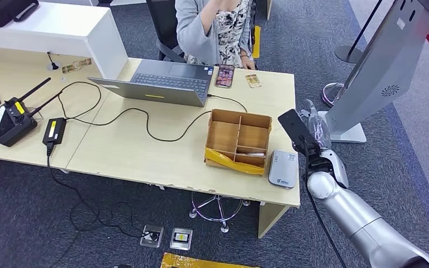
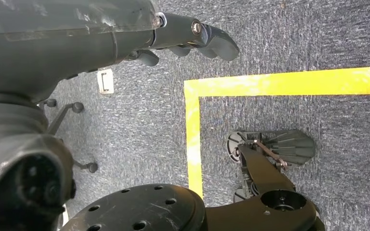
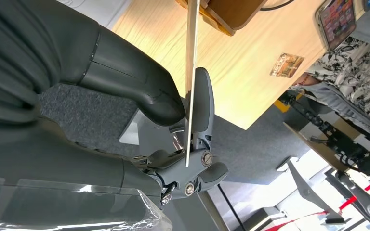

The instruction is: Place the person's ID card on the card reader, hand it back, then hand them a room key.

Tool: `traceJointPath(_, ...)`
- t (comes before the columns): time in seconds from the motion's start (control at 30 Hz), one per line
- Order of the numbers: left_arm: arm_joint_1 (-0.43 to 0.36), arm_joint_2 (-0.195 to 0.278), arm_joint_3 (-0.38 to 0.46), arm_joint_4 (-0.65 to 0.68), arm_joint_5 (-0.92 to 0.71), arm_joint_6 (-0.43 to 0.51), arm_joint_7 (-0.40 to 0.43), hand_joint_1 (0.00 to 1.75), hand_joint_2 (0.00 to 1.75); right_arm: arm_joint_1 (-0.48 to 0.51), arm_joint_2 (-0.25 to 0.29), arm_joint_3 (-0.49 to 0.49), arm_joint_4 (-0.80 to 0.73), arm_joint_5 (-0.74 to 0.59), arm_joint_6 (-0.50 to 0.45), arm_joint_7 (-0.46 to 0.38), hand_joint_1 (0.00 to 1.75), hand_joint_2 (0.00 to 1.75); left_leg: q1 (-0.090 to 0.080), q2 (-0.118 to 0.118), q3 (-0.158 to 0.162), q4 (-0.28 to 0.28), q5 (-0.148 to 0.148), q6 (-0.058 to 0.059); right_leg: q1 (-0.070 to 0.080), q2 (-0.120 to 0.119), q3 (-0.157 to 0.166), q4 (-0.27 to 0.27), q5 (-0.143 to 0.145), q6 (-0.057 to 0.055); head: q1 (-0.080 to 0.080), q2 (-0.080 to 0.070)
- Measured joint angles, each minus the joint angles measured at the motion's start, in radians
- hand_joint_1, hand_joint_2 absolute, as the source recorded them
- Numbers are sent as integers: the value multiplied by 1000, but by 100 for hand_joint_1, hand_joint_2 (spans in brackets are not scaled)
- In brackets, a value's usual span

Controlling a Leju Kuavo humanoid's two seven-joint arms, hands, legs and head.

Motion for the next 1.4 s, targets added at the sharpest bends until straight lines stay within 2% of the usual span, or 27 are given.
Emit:
traceJointPath(0.43, 0, 0, 0, 0, 0, 0, 0, 0, 0, -5, 0, 2, 0, 1, -14, 10, 175, 175, 0, 0, 0, 0, 0, 0, 0, 0, 0, 0, 0, 0, 0, 0)
traceJointPath(0.67, 1, 0, 0, 0, 4, 0, 6, 0, 0, 10, -21, 2, 4, -8, -25, 27, 175, 175, 0, 1, 0, 0, 0, 0, 0, 1, 0, 0, 0, 0, 0, 0)
traceJointPath(1.1, 3, -5, 0, 0, 39, 44, 38, 0, 0, 41, -27, 7, 77, -74, -6, -80, 175, 175, 0, 4, 0, 0, 0, 0, 0, 2, -1, 0, 0, 0, 0, 0)
traceJointPath(1.4, 3, -8, 0, -2, 41, 51, 38, 0, 0, 47, -7, 28, 143, -70, 6, -130, 175, 175, 0, 4, 0, 0, 0, 0, 0, 2, -1, 0, 0, 0, 0, 0)
